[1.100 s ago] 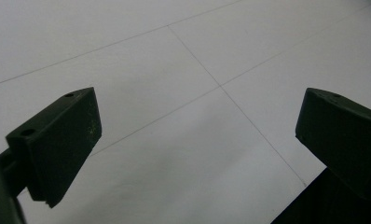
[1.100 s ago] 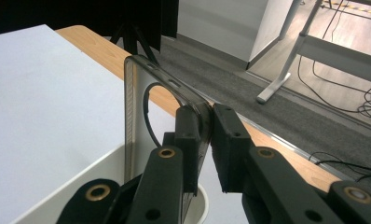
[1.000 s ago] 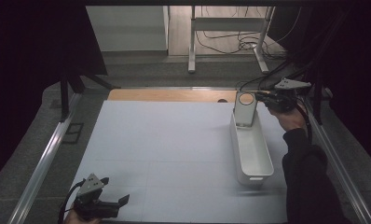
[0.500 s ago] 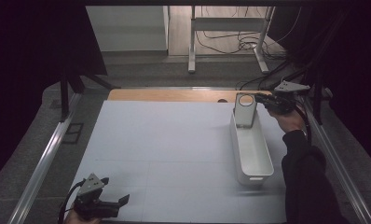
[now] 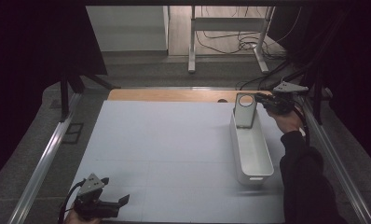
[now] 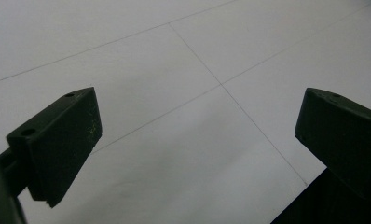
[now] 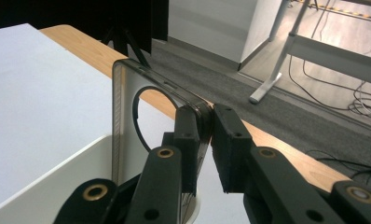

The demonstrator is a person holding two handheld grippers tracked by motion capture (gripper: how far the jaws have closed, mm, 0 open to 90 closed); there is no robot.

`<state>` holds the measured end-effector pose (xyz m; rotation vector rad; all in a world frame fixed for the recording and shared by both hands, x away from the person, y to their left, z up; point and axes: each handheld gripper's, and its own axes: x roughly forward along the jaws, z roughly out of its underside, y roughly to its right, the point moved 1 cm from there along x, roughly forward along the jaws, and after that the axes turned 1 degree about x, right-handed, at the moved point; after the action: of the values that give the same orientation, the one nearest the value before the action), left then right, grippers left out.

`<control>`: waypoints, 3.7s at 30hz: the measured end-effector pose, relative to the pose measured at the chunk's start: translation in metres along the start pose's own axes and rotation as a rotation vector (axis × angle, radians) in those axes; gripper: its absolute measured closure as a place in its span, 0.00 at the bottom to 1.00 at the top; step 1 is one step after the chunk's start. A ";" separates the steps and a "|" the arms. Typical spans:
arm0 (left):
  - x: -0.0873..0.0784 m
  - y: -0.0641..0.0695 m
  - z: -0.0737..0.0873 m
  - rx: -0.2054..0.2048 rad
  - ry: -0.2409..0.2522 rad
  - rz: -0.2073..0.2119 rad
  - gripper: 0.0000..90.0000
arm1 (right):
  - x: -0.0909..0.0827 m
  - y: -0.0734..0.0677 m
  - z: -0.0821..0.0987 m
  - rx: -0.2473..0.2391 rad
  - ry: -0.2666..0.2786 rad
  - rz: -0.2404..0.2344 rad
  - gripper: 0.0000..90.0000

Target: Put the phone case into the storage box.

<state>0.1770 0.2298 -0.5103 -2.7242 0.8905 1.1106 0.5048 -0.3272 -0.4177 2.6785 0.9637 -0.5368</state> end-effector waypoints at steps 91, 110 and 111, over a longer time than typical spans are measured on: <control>-0.002 -0.002 0.001 -0.010 0.014 0.001 0.00 | -0.070 -0.086 0.026 0.262 -0.272 -0.029 0.00; -0.002 -0.002 0.001 -0.010 0.010 -0.001 0.00 | -0.103 -0.133 0.038 0.208 -0.274 -0.027 0.00; -0.002 -0.002 0.001 -0.011 0.010 -0.001 0.00 | -0.106 -0.135 0.039 0.209 -0.273 -0.026 0.00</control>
<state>0.1757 0.2326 -0.5101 -2.7416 0.8865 1.1055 0.3312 -0.2984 -0.4223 2.6746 0.9092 -1.0297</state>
